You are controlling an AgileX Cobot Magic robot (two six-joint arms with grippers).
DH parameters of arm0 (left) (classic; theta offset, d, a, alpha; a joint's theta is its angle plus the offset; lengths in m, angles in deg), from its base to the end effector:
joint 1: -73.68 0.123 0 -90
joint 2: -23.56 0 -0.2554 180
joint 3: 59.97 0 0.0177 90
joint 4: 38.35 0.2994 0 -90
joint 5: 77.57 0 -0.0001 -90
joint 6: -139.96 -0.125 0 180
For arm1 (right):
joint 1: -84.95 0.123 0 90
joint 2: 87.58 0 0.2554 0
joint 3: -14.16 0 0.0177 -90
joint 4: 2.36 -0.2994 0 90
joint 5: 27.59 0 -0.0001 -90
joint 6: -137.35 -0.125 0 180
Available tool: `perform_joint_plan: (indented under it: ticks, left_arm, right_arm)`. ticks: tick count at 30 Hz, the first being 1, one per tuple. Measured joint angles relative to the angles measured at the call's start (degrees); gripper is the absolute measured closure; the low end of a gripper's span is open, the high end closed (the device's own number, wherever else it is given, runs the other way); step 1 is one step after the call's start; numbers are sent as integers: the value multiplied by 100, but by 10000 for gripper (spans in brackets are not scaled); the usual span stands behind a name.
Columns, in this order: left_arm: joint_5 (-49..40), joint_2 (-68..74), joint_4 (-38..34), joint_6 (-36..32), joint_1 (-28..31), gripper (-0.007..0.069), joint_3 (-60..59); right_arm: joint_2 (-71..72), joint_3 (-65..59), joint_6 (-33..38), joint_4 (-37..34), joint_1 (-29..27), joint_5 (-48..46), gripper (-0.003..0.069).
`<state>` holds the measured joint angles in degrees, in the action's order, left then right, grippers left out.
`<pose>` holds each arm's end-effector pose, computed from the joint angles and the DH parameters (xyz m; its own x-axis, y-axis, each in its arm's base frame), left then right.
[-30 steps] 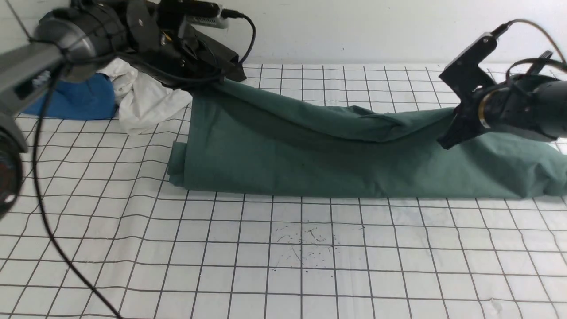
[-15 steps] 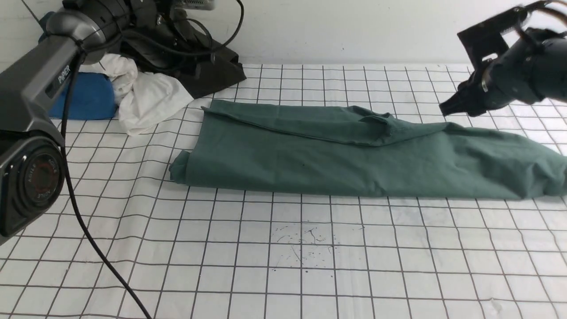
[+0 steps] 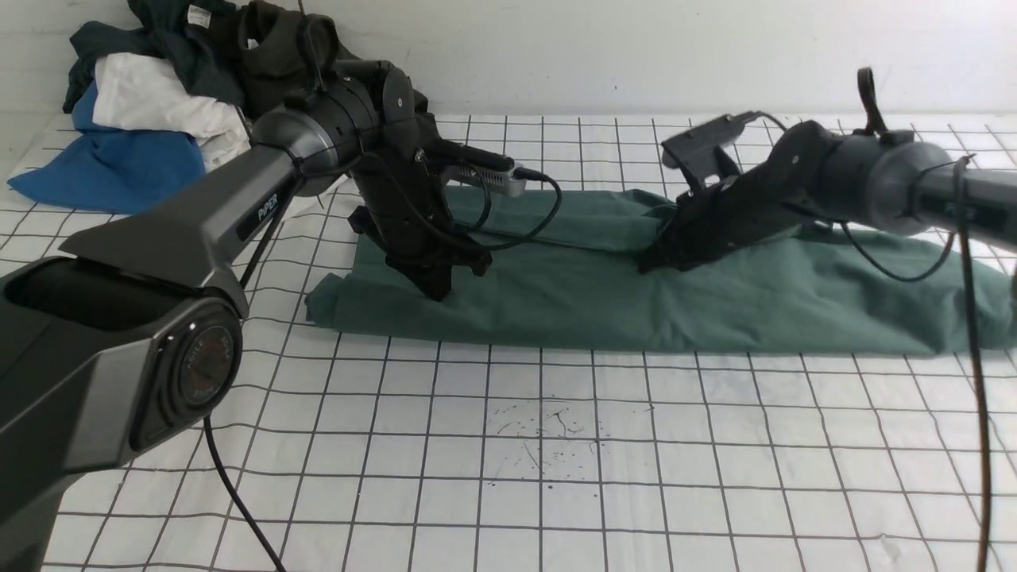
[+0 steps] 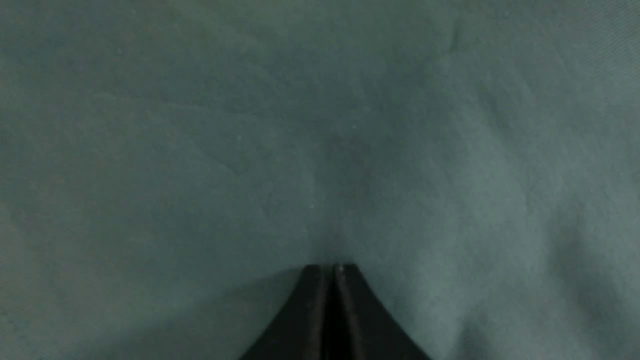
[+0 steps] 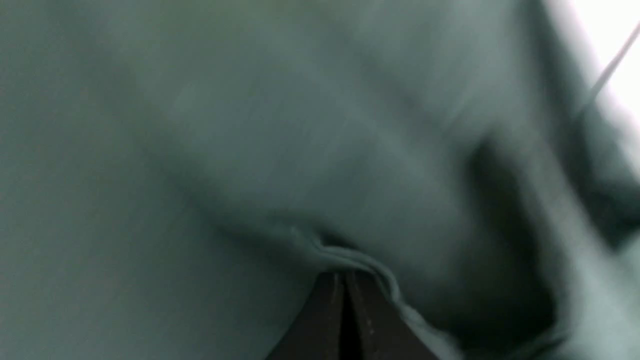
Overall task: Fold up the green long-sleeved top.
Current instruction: Use the right arm to clamp the right edge of the fabric
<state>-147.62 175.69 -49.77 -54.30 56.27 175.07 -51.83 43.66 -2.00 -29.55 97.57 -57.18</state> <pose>0.5208 -0.1877 0.1034 -0.8539 0.4522 -0.2576 0.4956 0.8577 -0.1373 0.5425 0.1504 0.0675 -0.6326 -0.4265 -0.6464 -0.5533 0.8329 -0.0081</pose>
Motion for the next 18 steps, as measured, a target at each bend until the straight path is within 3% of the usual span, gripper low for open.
perform_joint_plan:
  ticks: [3,6,10,11,13,15,16,18]
  left_arm:
    - [0,0,0,0,0,632,0]
    - [0,0,11,-5,0,632,0]
    - [0,0,99,-5,11,632,0]
    - [0,0,106,-5,11,632,0]
    - [44,0,126,0,11,632,0]
    - [169,0,113,0,11,632,0]
    - [188,0,114,0,11,632,0]
    - [452,6,2,0,11,632,0]
  right_arm:
    - [-371,529,-395,186,-45,476,671]
    - [-645,1091,-1943,197,-276,1050,671]
    - [-587,1703,-2950,193,-614,838,671]
    - [-578,1740,-2991,193,-651,716,671]
    - [-463,2207,-2822,174,-819,-570,671]
    - [-393,2413,-2151,66,-826,-1815,671]
    - [-386,2428,-2073,49,-826,-1939,671]
    - [-438,2452,-1153,-173,-718,-3333,671]
